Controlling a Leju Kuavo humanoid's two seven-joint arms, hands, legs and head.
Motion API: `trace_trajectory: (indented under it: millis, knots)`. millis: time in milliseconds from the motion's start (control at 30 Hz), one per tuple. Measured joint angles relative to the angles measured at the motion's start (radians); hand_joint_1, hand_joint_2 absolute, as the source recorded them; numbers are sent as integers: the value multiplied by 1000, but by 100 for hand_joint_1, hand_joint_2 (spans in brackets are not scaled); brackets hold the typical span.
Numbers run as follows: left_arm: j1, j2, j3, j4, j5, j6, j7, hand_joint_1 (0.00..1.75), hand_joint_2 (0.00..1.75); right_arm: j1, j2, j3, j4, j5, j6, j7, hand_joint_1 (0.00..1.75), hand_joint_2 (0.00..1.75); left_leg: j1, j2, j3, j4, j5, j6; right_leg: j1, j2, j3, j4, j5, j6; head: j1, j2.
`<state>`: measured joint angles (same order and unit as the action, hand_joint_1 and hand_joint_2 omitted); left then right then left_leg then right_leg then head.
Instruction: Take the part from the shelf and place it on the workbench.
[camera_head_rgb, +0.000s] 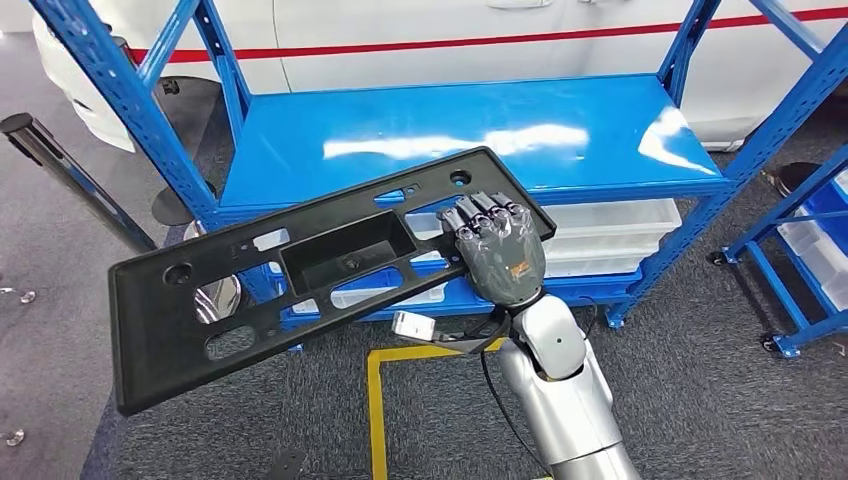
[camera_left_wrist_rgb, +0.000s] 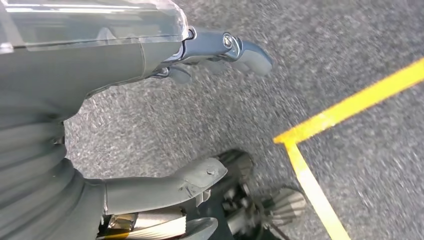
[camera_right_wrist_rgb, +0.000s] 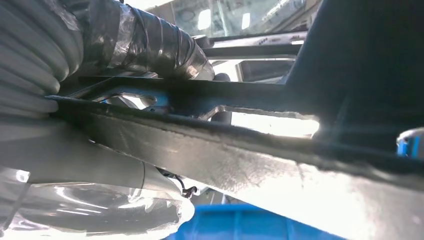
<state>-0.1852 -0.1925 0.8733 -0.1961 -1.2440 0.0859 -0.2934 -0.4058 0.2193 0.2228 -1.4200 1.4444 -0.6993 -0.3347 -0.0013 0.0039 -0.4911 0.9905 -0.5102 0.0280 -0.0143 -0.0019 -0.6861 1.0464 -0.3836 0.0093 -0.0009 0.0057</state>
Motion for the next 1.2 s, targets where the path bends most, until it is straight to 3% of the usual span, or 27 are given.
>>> trace_trajectory:
  millis: [33, 67, 133, 167, 233, 267, 300, 367, 433, 500, 533, 567, 600, 667, 700, 733, 767, 800, 867, 933, 967, 1033, 1067, 1100, 1167, 1200]
  knots:
    - [0, 0, 0, 0, 0, 0, 0, 0, 175, 0, -1, 0, 0, 0, 0, 1, 175, 175, 2, 3, -9, -7, 15, 6, 0, 1, -9, 20, -30, 4, 0, 0]
    - [0, 0, 0, 0, 0, -1, 0, 0, 175, -1, -2, 0, -1, 1, 0, 3, 175, 175, 5, 5, -21, -11, 30, 12, 1, 2, -22, 58, -78, 7, 0, 0]
    - [0, -1, 0, 0, -1, -2, 0, 0, 175, -1, -3, 0, -1, 2, 0, 4, 175, 175, 2, 7, -53, -7, 53, 18, 0, 3, -46, 173, -174, 11, 1, 0]
    - [0, -2, -1, 0, -1, -2, 0, 0, 175, 0, -3, 0, -1, 3, 0, 6, 175, 175, 1, 7, -70, -2, 63, 18, 0, 3, -50, 223, -190, 13, 0, 0]
    - [1, -3, -1, 0, -3, -3, 0, 0, 175, 0, -5, 0, -1, 5, 0, 8, 175, 175, 1, 7, -108, 11, 81, 15, -1, 2, -22, 249, -153, 16, 0, 0]
    - [1, -4, -2, 0, -3, -3, 0, 0, 175, -1, -6, 0, -1, 6, 0, 8, 175, 175, 2, 7, -127, 19, 88, 12, -1, 2, 14, 216, -124, 16, 0, 0]
    - [1, -4, -2, 0, -3, -3, 0, 0, 175, -1, -6, 0, -1, 7, 0, 9, 175, 175, 2, 7, -143, 28, 94, 8, -1, 2, 58, 159, -113, 15, 0, 0]
    - [1, -4, -2, 0, -3, -3, 0, 0, 175, -2, -6, 2, -1, 9, 0, 9, 175, 175, 1, 6, -164, 42, 102, 1, 3, 3, 134, 44, -133, 10, 0, 0]
    - [2, -5, -3, 0, -3, -3, 0, 0, 175, -3, -6, 4, -2, 10, 0, 9, 175, 175, 0, 6, -170, 47, 112, -8, 8, 4, 157, -2, -154, 2, 0, 0]
    - [3, -5, -3, 0, -3, -3, 0, 0, 175, -4, -6, 5, -1, 10, 0, 10, 175, 175, 2, 5, -174, 46, 124, -19, 9, 2, 151, -6, -143, -12, 0, 0]
    - [3, -5, -3, 0, -3, -3, 0, 0, 175, -5, -6, 6, -1, 10, 0, 10, 175, 175, 4, 4, -180, 51, 116, -25, 8, 1, 145, -8, -134, -21, 0, 0]
    - [4, -5, -3, 0, -3, -3, 0, 0, 175, -6, -6, 6, -1, 10, 0, 10, 175, 175, 5, 3, -188, 70, 91, -29, 6, -1, 137, -10, -123, -30, 0, 0]
    - [4, -5, -3, 0, -3, -3, 0, 0, 175, -7, -6, 7, -1, 10, 0, 10, 175, 175, 8, 2, -201, 108, 48, -34, 5, -3, 127, -13, -111, -37, 0, 0]
    - [5, -5, -3, 0, -3, -3, 0, 0, 175, -8, -6, 8, -1, 10, 0, 10, 175, 175, 11, 1, -228, 225, -47, -41, 7, -4, 100, -12, -89, -43, 0, 0]
    - [5, -5, -4, 0, -3, -3, 0, 0, 175, -8, -6, 8, -1, 10, 0, 11, 175, 175, 12, 2, -235, 279, -70, -43, 8, -4, 85, -11, -78, -44, 0, 0]
    - [5, -5, -4, 0, -3, -3, 0, 0, 175, -8, -6, 8, 0, 10, 0, 11, 175, 175, 12, 2, -231, 310, -67, -44, 9, -5, 71, -10, -67, -43, 0, 0]
    - [5, -5, -4, 0, -3, -3, 1, 0, 175, -8, -6, 8, 0, 10, 0, 11, 175, 175, 12, 1, -213, 311, -44, -44, 10, -5, 55, -9, -56, -42, 0, 0]
    - [4, -5, -4, 0, -3, -3, 1, 0, 175, -8, -6, 8, 0, 11, 0, 12, 175, 175, 12, 1, -179, 280, -14, -41, 10, -5, 40, -8, -45, -41, 0, 0]
    - [2, -5, -4, 0, -2, -3, 0, 0, 175, -8, -6, 8, 0, 11, 0, 13, 175, 175, 9, 0, -73, 144, 7, -32, 10, -3, 18, -5, -26, -35, 0, 0]
    - [-2, -5, -5, 0, -1, -2, 0, 0, 175, -10, -6, 9, 0, 12, 0, 15, 175, 175, 3, -1, 3, 31, -14, -23, 10, -4, 11, -8, -8, -24, 0, 0]
    - [-3, -5, -6, 0, -1, -2, 0, 0, 175, -11, -6, 10, 0, 13, 0, 17, 175, 175, -1, -1, 14, 6, -18, -19, 9, -5, 10, -11, 2, -18, 0, 0]
    - [-3, -6, -6, 0, -1, -2, 1, 0, 175, -12, -7, 12, 1, 13, 0, 19, 175, 175, 0, 1, 5, -6, 2, -7, 6, -4, 5, -14, 7, -6, 0, 0]
    - [-3, -6, -6, 0, 0, -2, 1, 0, 175, -13, -7, 12, 1, 13, 0, 19, 175, 175, 2, 3, -2, -11, 14, 1, 6, -2, -2, 0, -14, -2, 0, 0]
    - [-3, -7, -6, 0, 0, -2, 1, 0, 175, -13, -8, 13, 1, 13, 0, 20, 175, 175, 3, 5, -13, -14, 27, 9, 5, -1, -14, 31, -53, 1, 1, 0]
    - [-4, -9, -7, 0, 0, -2, 1, 0, 175, -13, -9, 13, 4, 13, 0, 21, 175, 175, 1, 7, -41, -11, 47, 19, 4, 0, -44, 143, -151, 6, 1, 0]
    - [-4, -9, -7, 0, 0, -2, 1, 0, 175, -12, -10, 13, 6, 14, 0, 22, 175, 175, 0, 7, -57, -8, 57, 21, 3, 0, -54, 203, -178, 9, 1, 0]
